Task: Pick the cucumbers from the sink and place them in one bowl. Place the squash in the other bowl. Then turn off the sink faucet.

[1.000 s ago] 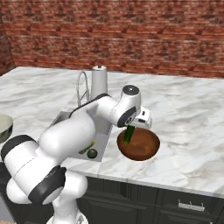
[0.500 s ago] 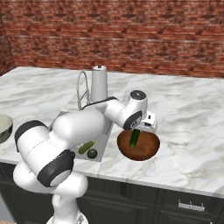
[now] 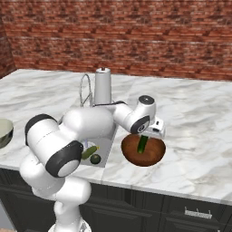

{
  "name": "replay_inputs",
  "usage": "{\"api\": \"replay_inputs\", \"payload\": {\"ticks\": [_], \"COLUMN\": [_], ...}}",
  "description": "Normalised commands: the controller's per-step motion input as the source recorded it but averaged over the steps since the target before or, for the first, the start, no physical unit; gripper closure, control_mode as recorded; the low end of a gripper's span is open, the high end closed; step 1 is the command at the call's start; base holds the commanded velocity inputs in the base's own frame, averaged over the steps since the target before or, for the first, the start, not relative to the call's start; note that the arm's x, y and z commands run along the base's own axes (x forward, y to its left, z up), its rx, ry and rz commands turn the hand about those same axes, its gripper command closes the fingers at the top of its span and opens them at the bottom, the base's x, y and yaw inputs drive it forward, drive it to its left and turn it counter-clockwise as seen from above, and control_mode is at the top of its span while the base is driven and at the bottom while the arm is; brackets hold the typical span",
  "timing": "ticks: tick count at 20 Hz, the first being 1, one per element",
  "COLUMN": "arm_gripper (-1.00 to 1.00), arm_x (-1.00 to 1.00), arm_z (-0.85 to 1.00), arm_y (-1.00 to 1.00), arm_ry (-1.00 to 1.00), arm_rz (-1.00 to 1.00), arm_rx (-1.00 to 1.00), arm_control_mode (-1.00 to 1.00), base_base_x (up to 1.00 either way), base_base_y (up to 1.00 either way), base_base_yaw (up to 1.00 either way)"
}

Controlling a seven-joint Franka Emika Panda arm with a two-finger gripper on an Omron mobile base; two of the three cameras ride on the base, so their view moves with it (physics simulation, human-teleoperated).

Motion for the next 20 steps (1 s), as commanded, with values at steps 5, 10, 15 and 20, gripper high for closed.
{"api": "replay_inputs", "payload": {"ticks": [5,10,15,20], "arm_gripper": [1.0,1.0,-1.0,-1.0], "arm_x": [0.0,0.02,0.0,0.13], "arm_z": [-0.11,-0.15,-0.21,-0.12], "arm_y": [-0.09,0.0,0.0,0.0], "arm_ry": [0.03,0.02,0.02,0.0], "arm_rz": [0.0,0.0,0.0,0.0], "arm_rx": [0.0,0.0,0.0,0.0], "arm_control_mode": [-1.0,-1.0,-1.0,-1.0], "base_base_x": [0.0,0.0,0.0,0.0], "base_base_y": [0.0,0.0,0.0,0.0], "base_base_yaw": [0.0,0.0,0.0,0.0]}}
